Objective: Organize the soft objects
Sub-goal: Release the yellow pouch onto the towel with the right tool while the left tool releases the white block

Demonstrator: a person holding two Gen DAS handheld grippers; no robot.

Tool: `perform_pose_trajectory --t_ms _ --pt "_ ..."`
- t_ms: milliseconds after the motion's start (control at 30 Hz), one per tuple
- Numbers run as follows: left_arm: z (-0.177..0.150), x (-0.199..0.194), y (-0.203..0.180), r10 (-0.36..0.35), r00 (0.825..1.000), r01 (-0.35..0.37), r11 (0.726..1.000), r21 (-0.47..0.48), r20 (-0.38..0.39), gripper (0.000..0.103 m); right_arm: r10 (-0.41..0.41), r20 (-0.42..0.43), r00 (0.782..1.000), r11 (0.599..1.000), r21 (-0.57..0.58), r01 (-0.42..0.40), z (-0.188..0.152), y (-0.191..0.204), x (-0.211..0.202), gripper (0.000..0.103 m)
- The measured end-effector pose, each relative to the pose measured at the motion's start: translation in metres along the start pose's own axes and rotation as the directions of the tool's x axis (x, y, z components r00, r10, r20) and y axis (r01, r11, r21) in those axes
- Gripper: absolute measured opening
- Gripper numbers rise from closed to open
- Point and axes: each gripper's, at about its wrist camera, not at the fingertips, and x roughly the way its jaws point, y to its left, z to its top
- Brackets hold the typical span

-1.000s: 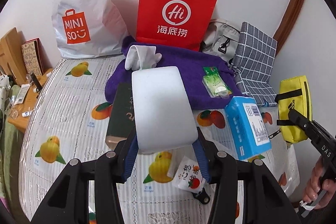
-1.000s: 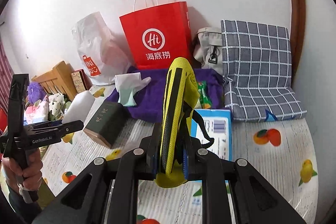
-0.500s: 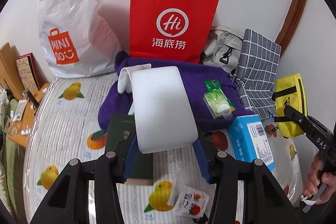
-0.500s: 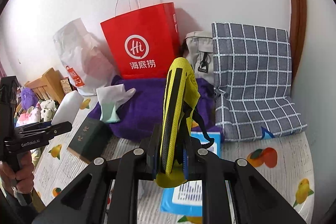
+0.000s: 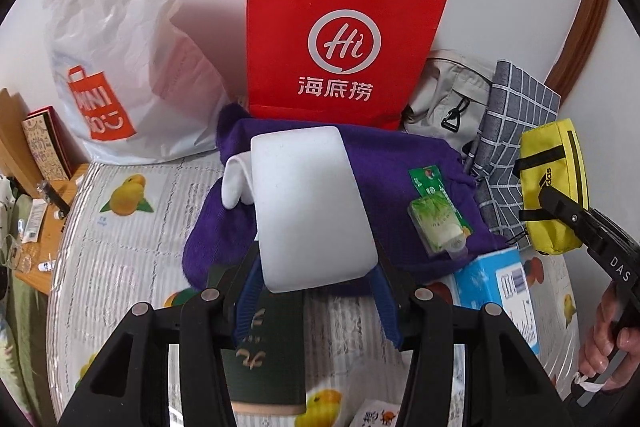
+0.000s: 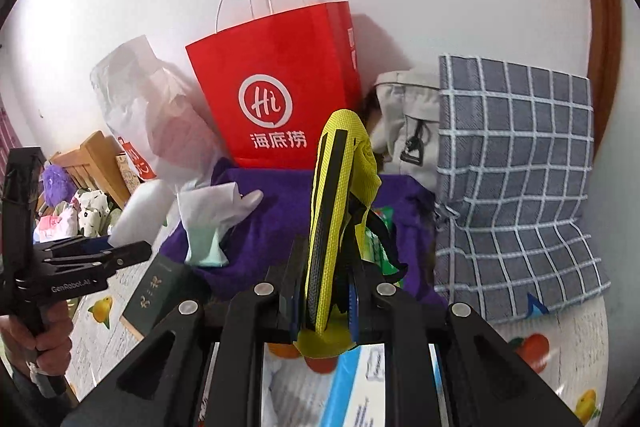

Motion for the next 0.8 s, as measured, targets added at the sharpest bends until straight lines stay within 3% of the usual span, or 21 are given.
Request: perform_pose_trajectory --t_ms 533,800 --pt "0.039 0.063 -0.01 -0.038 0.995 0.039 0.999 0.007 -0.088 0.05 0.143 -0.095 0.985 0.986 0.096 -0.134 0.046 -0.01 0.082 0.017" --pt "0.039 0.094 -0.005 -0.049 0.991 0.049 0.999 0.0 -0.121 0.05 0.221 -0.156 0.963 0.964 0.184 -0.192 0.034 -0.019 0.13 0.017"
